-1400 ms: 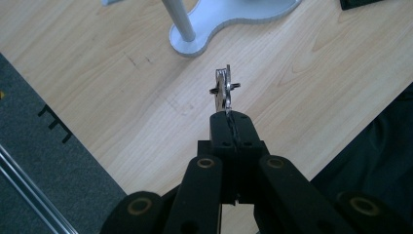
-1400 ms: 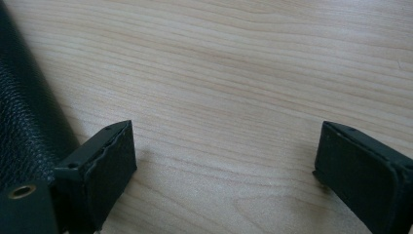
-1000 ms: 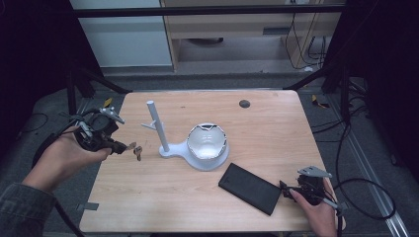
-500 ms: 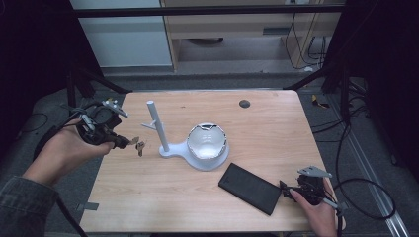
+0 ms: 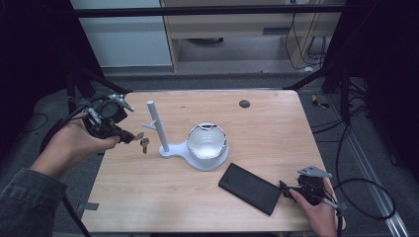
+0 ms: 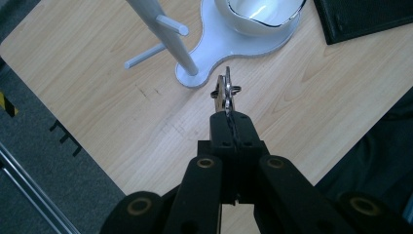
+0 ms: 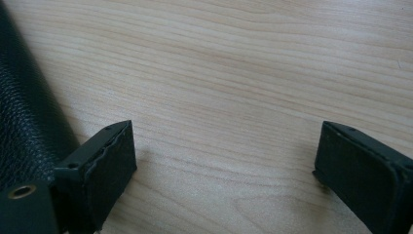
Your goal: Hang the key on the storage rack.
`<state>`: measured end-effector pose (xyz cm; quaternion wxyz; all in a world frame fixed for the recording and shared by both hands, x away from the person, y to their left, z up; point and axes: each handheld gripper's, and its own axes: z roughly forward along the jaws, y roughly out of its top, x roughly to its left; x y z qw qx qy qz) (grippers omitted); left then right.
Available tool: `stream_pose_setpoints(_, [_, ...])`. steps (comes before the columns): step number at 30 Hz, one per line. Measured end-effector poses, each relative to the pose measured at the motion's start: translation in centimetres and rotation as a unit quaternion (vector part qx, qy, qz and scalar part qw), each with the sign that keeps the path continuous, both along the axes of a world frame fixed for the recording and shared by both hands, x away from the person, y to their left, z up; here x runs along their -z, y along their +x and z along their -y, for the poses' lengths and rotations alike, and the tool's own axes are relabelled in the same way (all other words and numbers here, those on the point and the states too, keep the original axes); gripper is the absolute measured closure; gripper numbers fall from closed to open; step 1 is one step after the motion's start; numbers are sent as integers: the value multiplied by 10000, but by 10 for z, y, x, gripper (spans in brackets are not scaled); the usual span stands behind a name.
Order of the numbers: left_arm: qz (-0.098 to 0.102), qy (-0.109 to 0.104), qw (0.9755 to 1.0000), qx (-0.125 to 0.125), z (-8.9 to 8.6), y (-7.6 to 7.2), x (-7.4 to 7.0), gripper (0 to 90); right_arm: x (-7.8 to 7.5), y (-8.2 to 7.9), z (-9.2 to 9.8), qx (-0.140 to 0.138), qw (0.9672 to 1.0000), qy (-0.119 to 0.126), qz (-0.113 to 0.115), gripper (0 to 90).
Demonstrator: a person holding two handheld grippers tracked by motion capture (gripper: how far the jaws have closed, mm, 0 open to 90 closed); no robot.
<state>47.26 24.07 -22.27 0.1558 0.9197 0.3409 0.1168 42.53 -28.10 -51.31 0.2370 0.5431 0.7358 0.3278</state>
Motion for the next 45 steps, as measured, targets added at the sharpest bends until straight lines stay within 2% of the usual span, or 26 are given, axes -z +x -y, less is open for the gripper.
stream_pose_setpoints(15, [-57,67,9999,-54,9,11,0,898,0,0,0,4,10000,0,0,80])
stream_pose_setpoints(20, [-76,125,9999,-52,14,20,0,898,0,0,0,5,10000,0,0,79])
stream_pose_setpoints(31, [-26,75,9997,-241,13,41,-1,898,0,0,0,4,10000,0,0,80])
stream_pose_setpoints(38, [-38,123,9995,-283,18,48,1,898,0,0,0,4,10000,-1,1,80])
stream_pose_setpoints(40, [-31,76,9995,-311,20,50,1,898,0,0,0,3,10000,-1,1,81])
stream_pose_setpoints(45, [-8,209,9991,-364,24,56,6,898,0,-1,0,-10,10000,-33,-1,84])
